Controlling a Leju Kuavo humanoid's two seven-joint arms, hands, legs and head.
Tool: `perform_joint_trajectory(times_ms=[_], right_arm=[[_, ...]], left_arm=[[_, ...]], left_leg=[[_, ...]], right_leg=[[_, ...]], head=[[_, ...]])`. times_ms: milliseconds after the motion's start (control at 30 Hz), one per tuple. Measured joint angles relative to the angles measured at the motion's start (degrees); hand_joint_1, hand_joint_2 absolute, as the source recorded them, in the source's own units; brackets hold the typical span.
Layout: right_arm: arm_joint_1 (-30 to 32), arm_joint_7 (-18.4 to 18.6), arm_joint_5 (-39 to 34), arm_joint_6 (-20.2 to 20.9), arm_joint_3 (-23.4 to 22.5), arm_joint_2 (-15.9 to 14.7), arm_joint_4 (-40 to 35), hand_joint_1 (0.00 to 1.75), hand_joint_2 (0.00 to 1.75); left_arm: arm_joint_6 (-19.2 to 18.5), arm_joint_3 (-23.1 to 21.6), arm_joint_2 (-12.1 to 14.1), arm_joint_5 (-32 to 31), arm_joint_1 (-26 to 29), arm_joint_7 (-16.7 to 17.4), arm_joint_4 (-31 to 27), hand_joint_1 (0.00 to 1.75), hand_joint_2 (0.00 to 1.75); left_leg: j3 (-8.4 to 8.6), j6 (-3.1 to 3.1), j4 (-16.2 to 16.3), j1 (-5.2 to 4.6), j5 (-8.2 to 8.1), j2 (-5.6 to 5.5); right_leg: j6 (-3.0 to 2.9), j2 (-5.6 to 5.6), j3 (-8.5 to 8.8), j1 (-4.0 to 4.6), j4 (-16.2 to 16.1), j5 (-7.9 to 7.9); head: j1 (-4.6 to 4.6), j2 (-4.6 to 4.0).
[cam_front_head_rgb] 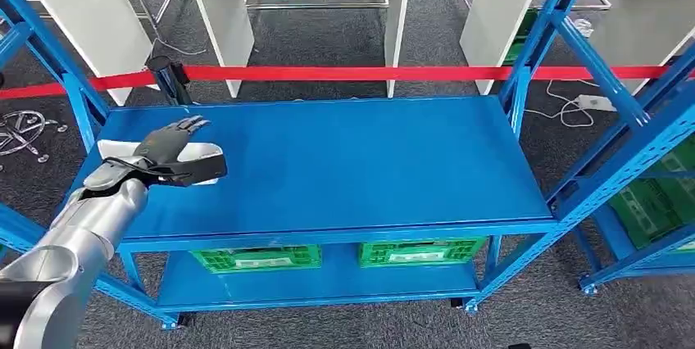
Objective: Take the parts from the cabinet and place them on the table.
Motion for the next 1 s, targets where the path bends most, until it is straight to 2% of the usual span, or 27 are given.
perform_joint_trajectory(times_ms=[233, 533, 633, 667, 833, 933, 1000], right_arm=[[0.01, -0.02, -0.11, -0.02, -0.33, 0.0, 0.0, 0.0, 0.0], [0.02, -0.02, -0.07, -0.11, -0.79, 0.0, 0.0, 0.0, 0.0], [0.03, 0.04, -0.09, -0.11, -1.29, 0.0, 0.0, 0.0, 0.0], [0.06, 0.02, -0.09, -0.11, -1.36, 0.0, 0.0, 0.0, 0.0], [0.26, -0.02, -0.15, -0.11, -1.7, 0.0, 0.0, 0.0, 0.0], [0.37, -0.15, -0.15, -0.11, -1.77, 0.0, 0.0, 0.0, 0.0], [0.37, -0.26, -0.15, -0.13, -1.81, 0.02, 0.0, 0.0, 0.0]], left_arm=[[-1.84, 0.09, 0.55, 4.36, 0.18, -5.71, -0.2, 0.0, 0.0], [-3.95, -1.22, 1.9, 3.7, 2.41, -9.88, -0.74, 0.0, 0.0], [-3.57, -2.79, 2.88, 4.53, 4.05, -12.72, -1.27, 0.0, 0.0], [-3.13, -3.28, 3.14, 4.99, 4.69, -13.38, -1.46, 0.0, 1.75], [0.8, -5.75, 3.87, 7.06, 8.01, -15.48, -2.95, 0.0, 1.75], [5.49, -7.0, 3.93, 7.46, 9.8, -15.52, -4.2, 0.0, 1.75], [9.76, -8.18, 3.91, 6.78, 10.81, -14.19, -4.83, 0.0, 1.75]], left_leg=[[-0.01, -0.07, -0.02, 0.07, 0.04, 0.0], [-0.01, -0.07, -0.03, 0.07, 0.04, 0.01], [0.0, -0.07, -0.03, 0.06, 0.04, 0.01], [-0.01, -0.07, -0.03, 0.06, 0.04, 0.01], [-0.02, -0.08, -0.03, 0.06, 0.03, 0.0], [-0.02, -0.08, -0.03, 0.06, 0.03, 0.0], [-0.02, -0.08, -0.03, 0.06, 0.03, 0.01]], right_leg=[[-0.04, 0.0, -0.09, 0.05, 0.17, -0.07], [-0.05, 0.01, -0.11, 0.05, 0.18, -0.08], [-0.06, 0.02, -0.12, 0.05, 0.18, -0.1], [-0.07, 0.02, -0.11, 0.05, 0.18, -0.11], [-0.06, 0.01, -0.12, 0.05, 0.18, -0.14], [-0.06, 0.01, -0.12, 0.04, 0.18, -0.14], [-0.06, 0.01, -0.13, 0.04, 0.18, -0.14]], head=[[0.0, 0.0], [0.0, 0.0], [0.0, 0.0], [0.0, 0.0], [0.0, 0.0], [0.0, 0.0], [0.0, 0.0]])
